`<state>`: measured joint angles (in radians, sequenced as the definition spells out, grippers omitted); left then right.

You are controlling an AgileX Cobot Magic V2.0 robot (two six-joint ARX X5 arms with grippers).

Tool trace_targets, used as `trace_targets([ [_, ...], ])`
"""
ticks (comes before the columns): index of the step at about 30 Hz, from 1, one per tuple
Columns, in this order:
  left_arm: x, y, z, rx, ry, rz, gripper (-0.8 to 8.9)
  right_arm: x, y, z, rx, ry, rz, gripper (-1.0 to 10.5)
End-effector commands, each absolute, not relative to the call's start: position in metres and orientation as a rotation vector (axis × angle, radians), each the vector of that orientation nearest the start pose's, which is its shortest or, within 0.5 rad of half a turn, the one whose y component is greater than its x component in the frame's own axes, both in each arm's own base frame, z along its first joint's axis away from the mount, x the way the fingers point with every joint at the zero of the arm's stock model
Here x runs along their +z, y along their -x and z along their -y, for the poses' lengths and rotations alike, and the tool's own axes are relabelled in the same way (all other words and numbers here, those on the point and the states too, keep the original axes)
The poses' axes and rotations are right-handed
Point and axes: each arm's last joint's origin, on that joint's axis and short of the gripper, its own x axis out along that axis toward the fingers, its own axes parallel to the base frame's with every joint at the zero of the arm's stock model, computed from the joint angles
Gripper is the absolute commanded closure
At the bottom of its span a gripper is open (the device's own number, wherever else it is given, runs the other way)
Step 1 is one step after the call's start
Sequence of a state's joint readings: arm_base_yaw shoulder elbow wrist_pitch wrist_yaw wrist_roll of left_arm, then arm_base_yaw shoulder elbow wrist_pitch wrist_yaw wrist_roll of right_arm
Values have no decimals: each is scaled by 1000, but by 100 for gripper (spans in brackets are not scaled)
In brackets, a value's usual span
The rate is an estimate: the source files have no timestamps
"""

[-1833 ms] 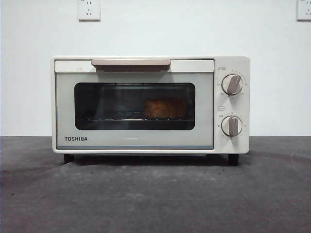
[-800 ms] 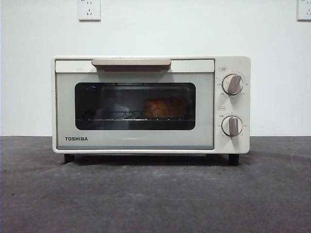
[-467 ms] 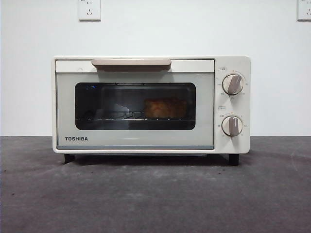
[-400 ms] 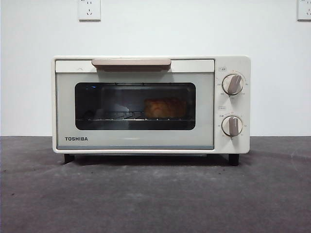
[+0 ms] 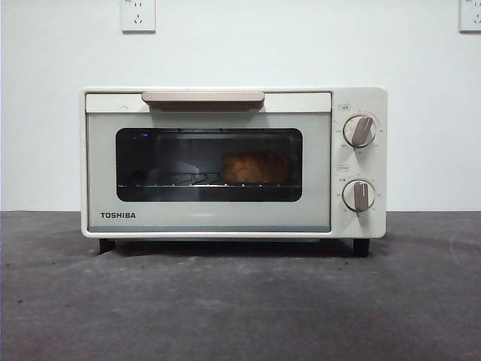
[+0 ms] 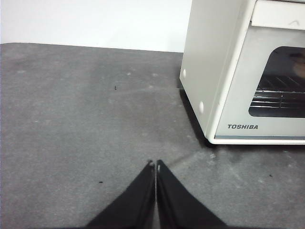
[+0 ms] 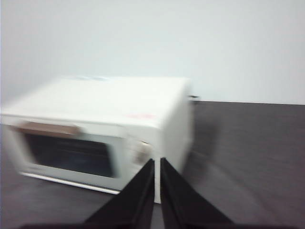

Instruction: The left arm flap open the oven, the right arm pick bread and place it into oven, the left arm flap close the oven

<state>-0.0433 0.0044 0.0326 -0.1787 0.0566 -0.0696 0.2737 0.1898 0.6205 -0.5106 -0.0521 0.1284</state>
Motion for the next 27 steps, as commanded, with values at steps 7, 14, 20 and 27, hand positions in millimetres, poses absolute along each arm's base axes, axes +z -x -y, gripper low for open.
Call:
trace_targets([
  [7, 150, -95, 6, -92, 73, -180, 804, 203, -76, -6, 94, -57, -197, 931],
  [14, 150, -95, 6, -92, 73, -180, 804, 170, -87, -4, 58, -37, -229, 931],
  [20, 150, -95, 6, -91, 73, -180, 804, 150, -96, -4, 57, -30, -168, 931],
  [27, 150, -95, 6, -93, 73, -180, 804, 158, -97, -4, 63, -27, -84, 931],
])
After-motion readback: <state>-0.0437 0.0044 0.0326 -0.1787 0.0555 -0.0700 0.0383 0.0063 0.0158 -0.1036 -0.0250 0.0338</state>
